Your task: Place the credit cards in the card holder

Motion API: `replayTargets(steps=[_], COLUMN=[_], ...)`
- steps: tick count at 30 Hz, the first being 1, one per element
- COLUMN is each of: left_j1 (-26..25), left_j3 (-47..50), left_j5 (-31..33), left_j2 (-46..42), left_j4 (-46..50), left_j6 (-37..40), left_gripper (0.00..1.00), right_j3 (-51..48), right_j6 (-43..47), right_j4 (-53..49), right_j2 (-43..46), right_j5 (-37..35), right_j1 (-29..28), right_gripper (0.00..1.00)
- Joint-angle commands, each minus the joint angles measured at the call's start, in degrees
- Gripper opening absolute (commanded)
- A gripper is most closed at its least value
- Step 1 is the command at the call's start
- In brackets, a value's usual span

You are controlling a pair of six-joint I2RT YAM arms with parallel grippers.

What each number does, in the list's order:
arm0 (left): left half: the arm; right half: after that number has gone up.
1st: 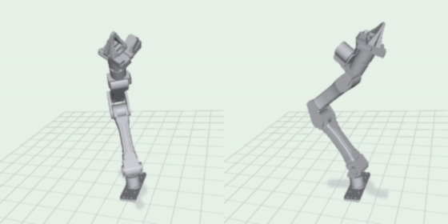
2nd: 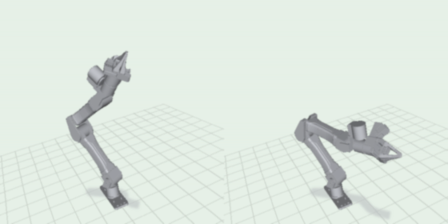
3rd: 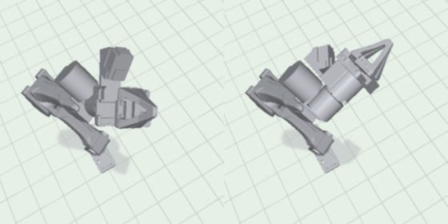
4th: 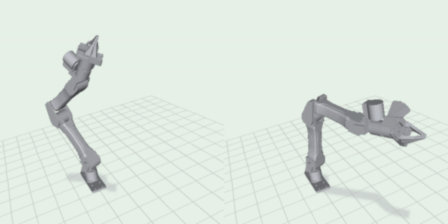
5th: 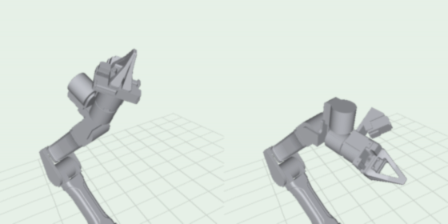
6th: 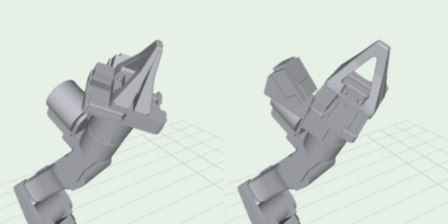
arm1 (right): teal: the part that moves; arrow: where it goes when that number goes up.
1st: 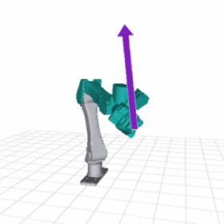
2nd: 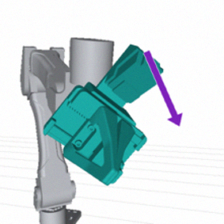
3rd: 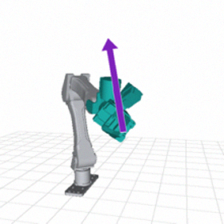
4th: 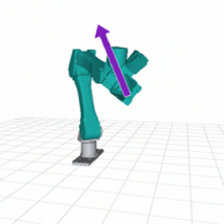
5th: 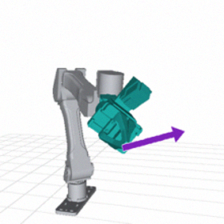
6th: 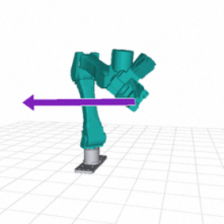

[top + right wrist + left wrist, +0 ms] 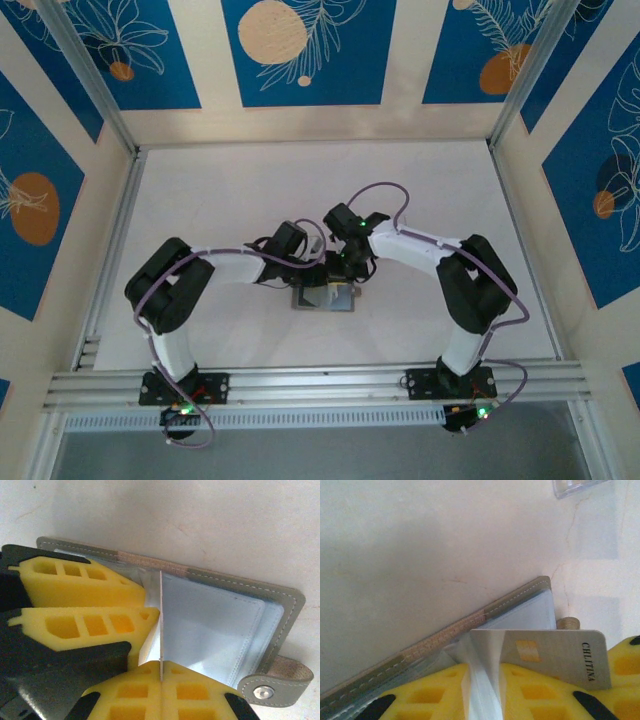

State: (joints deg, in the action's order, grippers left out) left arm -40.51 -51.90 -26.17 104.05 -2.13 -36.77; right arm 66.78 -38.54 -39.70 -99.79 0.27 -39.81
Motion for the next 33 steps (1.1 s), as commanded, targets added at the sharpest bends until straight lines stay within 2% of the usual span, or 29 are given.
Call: replayTargets(steps=[1,5,9,18,27,33], left_j1=[0.83,2.73,3.62,4.92,3.01,0.13], left_j3=[4.07,4.09,4.12,1.26,-4.26,-6.79], left_j5=[-3.83,-7.06,-6.4,7.59,15.41,19.97], left_j2=[0.75,-4.68,-9.67,-12.0,-9.19,-7.26], left_j4=[7.85,8.22,12.24,25.53,31.78,34.65], left_j6=[-0.92,-1.44,-0.74,7.15,13.04,14.89], left_gripper=[0.25,0.28,0.29,0.28,0.28,0.36], right_j3=[-2.23,-4.04,-5.25,-6.89,-12.49,-13.69], right_j6=[1.36,1.72,1.72,0.65,-2.23,-3.06], right_j4=[1.82,2.54,4.33,12.53,21.57,23.94], right_j2=[2.78,5.74,7.97,7.34,6.41,4.12], right_j5=[1.9,2.96,4.72,8.1,5.62,6.35], right_j1=[0.8,2.21,3.24,3.26,2.9,2.72], right_gripper=[0.0,0.0,0.0,0.0,0.0,0.0])
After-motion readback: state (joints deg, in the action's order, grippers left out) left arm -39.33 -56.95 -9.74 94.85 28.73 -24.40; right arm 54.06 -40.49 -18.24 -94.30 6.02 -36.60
